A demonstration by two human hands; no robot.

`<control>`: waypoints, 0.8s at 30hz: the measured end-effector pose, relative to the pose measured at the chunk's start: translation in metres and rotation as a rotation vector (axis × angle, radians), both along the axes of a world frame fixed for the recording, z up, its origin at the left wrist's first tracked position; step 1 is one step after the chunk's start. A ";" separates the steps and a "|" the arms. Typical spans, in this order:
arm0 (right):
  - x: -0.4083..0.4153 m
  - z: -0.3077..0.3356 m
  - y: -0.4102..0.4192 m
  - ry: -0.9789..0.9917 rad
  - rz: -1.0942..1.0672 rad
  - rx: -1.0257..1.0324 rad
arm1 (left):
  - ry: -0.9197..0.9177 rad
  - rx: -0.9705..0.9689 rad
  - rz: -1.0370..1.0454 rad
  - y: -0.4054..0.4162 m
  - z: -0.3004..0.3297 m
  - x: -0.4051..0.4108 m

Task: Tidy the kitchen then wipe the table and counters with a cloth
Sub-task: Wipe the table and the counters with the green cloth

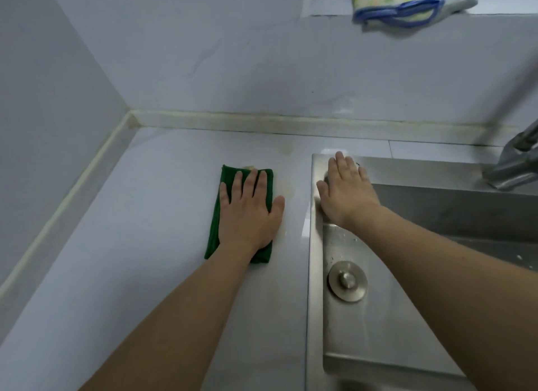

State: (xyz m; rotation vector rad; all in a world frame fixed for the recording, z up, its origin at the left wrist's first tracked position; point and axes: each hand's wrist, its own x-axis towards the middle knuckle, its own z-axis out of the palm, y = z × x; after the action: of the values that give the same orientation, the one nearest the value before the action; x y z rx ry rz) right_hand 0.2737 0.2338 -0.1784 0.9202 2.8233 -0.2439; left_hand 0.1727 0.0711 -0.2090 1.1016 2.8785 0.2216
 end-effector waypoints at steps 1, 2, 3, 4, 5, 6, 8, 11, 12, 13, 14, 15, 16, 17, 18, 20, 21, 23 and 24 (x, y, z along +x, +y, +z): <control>-0.007 -0.001 0.011 -0.022 -0.009 0.005 | 0.000 0.002 0.002 0.008 0.000 -0.008; -0.012 -0.001 0.022 -0.035 -0.013 0.013 | -0.002 0.000 0.006 0.014 0.001 -0.015; -0.015 -0.002 0.030 -0.037 -0.010 0.025 | -0.003 -0.001 0.013 0.017 0.001 -0.020; -0.020 -0.002 0.042 -0.032 -0.003 0.032 | -0.003 -0.002 0.016 0.024 0.001 -0.027; -0.023 -0.002 0.053 -0.028 0.003 0.041 | -0.005 -0.005 0.022 0.029 0.001 -0.032; -0.026 -0.003 0.064 -0.024 0.012 0.049 | -0.004 -0.006 0.026 0.036 0.000 -0.040; -0.027 -0.009 0.078 -0.039 0.056 0.064 | 0.003 -0.011 0.028 0.047 0.000 -0.053; -0.023 -0.021 0.081 0.038 0.089 0.078 | 0.002 -0.023 0.023 0.064 0.003 -0.071; -0.022 -0.025 0.082 0.084 0.082 0.099 | 0.003 -0.026 0.021 0.070 0.002 -0.076; -0.020 -0.028 0.081 0.121 0.085 0.128 | 0.008 -0.027 0.019 0.073 0.003 -0.079; -0.021 -0.031 0.083 0.139 0.094 0.144 | 0.011 -0.030 0.016 0.078 0.002 -0.084; -0.022 -0.032 0.084 0.148 0.102 0.145 | 0.013 -0.036 0.013 0.080 0.003 -0.086; -0.023 -0.031 0.085 0.158 0.111 0.143 | 0.013 -0.043 0.013 0.082 0.002 -0.088; -0.023 -0.031 0.087 0.158 0.111 0.137 | 0.010 -0.044 0.011 0.082 0.002 -0.088; -0.022 -0.032 0.086 0.148 0.109 0.137 | 0.009 -0.046 0.012 0.081 0.001 -0.087; -0.022 -0.030 0.089 0.117 0.093 0.128 | 0.027 -0.049 0.010 0.083 0.002 -0.086; -0.023 -0.029 0.088 0.109 0.094 0.118 | 0.035 -0.050 0.017 0.083 0.001 -0.086; -0.024 -0.029 0.089 0.087 0.100 0.100 | 0.027 -0.053 0.037 0.085 0.001 -0.082; -0.024 -0.029 0.089 0.079 0.101 0.097 | 0.022 -0.052 0.042 0.087 0.001 -0.078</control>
State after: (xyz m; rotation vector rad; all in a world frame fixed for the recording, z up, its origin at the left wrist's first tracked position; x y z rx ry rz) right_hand 0.2501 0.3232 -0.2073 0.7994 2.9675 -0.1337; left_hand 0.0948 0.1584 -0.2076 1.0430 2.9106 0.1360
